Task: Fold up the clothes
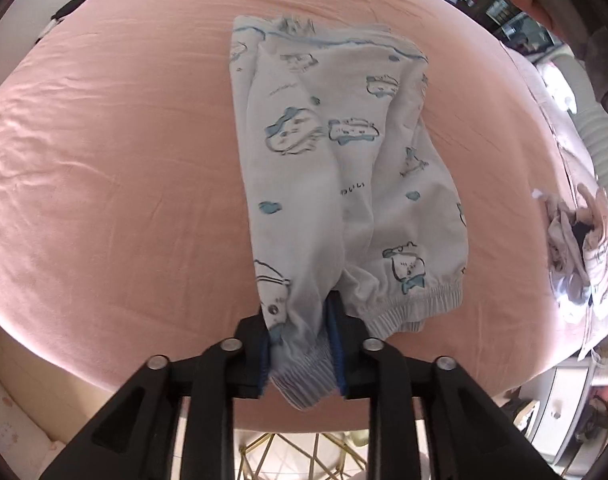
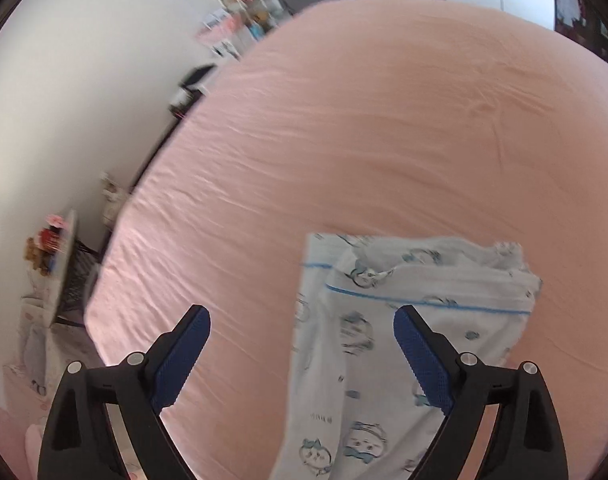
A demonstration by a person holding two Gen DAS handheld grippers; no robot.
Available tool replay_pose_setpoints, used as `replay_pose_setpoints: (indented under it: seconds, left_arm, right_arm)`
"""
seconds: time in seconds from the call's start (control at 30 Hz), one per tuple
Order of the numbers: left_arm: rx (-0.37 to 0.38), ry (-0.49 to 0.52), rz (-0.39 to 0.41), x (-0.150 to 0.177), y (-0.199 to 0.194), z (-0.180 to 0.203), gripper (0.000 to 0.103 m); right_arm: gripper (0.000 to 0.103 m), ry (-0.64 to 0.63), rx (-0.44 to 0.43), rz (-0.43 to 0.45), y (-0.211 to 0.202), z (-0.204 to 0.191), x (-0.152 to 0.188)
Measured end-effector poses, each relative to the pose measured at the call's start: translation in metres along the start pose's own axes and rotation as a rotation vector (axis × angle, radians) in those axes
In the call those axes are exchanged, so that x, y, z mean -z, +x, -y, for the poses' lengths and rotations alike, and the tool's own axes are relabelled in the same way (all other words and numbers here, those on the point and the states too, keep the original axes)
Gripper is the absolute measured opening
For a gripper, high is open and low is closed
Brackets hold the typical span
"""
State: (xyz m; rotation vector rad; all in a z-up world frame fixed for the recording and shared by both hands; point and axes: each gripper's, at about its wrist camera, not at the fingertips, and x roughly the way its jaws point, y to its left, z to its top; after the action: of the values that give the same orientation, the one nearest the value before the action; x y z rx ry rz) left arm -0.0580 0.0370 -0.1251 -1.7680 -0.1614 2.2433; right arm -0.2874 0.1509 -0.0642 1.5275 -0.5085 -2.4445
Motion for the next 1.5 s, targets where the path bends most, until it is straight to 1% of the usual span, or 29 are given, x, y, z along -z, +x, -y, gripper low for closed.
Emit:
replay_pose_setpoints:
  seconds: [0.03, 0.1, 0.13, 0.23, 0.3, 0.4, 0.43, 0.5, 0.57, 0.67, 0.77, 0.87, 1.13, 1.23, 1.4, 1.43, 1.5]
  left_arm:
    - [-0.015, -0.001, 0.0, 0.0, -0.001, 0.0, 0.04]
    - [-0.039, -0.005, 0.004, 0.0, -0.002, -0.001, 0.074]
    - [-0.039, -0.007, 0.013, 0.0, -0.006, -0.002, 0.078]
    - [-0.033, -0.002, 0.038, 0.0, -0.015, -0.005, 0.078]
    - [-0.056, 0.023, 0.057, 0.001, -0.02, -0.005, 0.079]
    - [-0.101, 0.096, 0.074, 0.001, -0.024, -0.005, 0.079]
    - [-0.105, 0.116, 0.076, 0.002, -0.023, -0.005, 0.079]
    - [-0.099, 0.142, 0.075, 0.001, -0.021, -0.001, 0.079]
    - [-0.086, 0.15, 0.068, -0.001, -0.016, 0.004, 0.079]
    - [-0.082, 0.177, 0.072, -0.001, -0.013, 0.011, 0.079]
    - [-0.089, 0.213, 0.075, -0.003, -0.008, 0.02, 0.079]
    - [-0.123, 0.277, 0.088, 0.0, -0.006, 0.029, 0.079]
    - [-0.143, 0.371, 0.1, 0.008, -0.004, 0.039, 0.079]
    - [-0.16, 0.409, 0.126, 0.015, -0.01, 0.041, 0.079]
    - [-0.157, 0.533, 0.162, 0.027, -0.012, 0.044, 0.079]
    - [-0.154, 0.56, 0.161, 0.03, -0.012, 0.044, 0.079]
    - [-0.112, 0.608, 0.144, 0.035, -0.013, 0.043, 0.079]
  right_arm:
    - [0.093, -0.011, -0.026, 0.007, -0.003, -0.004, -0.001]
    - [0.093, -0.037, -0.046, -0.004, -0.006, -0.011, -0.003]
    - [0.093, -0.041, -0.05, -0.006, -0.008, -0.011, -0.002]
    - [0.093, -0.04, -0.052, -0.014, -0.016, -0.006, 0.004]
    - [0.093, -0.066, -0.006, -0.03, -0.021, -0.001, 0.01]
    - [0.093, -0.121, 0.085, -0.033, -0.035, 0.014, 0.027]
    - [0.093, -0.137, 0.121, -0.031, -0.04, 0.02, 0.035]
    - [0.093, -0.194, 0.164, -0.035, -0.049, 0.031, 0.051]
    - [0.093, -0.236, 0.198, -0.041, -0.054, 0.042, 0.067]
    - [0.093, -0.286, 0.239, -0.079, -0.056, 0.056, 0.094]
    - [0.093, -0.38, 0.297, -0.083, -0.057, 0.059, 0.124]
    - [0.093, -0.473, 0.355, -0.098, -0.059, 0.058, 0.153]
    - [0.093, -0.675, 0.437, -0.118, -0.06, 0.061, 0.213]
    - [0.093, -0.754, 0.487, -0.098, -0.06, 0.063, 0.23]
    - [0.093, -0.894, 0.556, -0.044, -0.063, 0.057, 0.257]
    - [0.093, -0.924, 0.566, -0.033, -0.063, 0.055, 0.262]
    - [0.093, -0.986, 0.571, -0.017, -0.061, 0.05, 0.273]
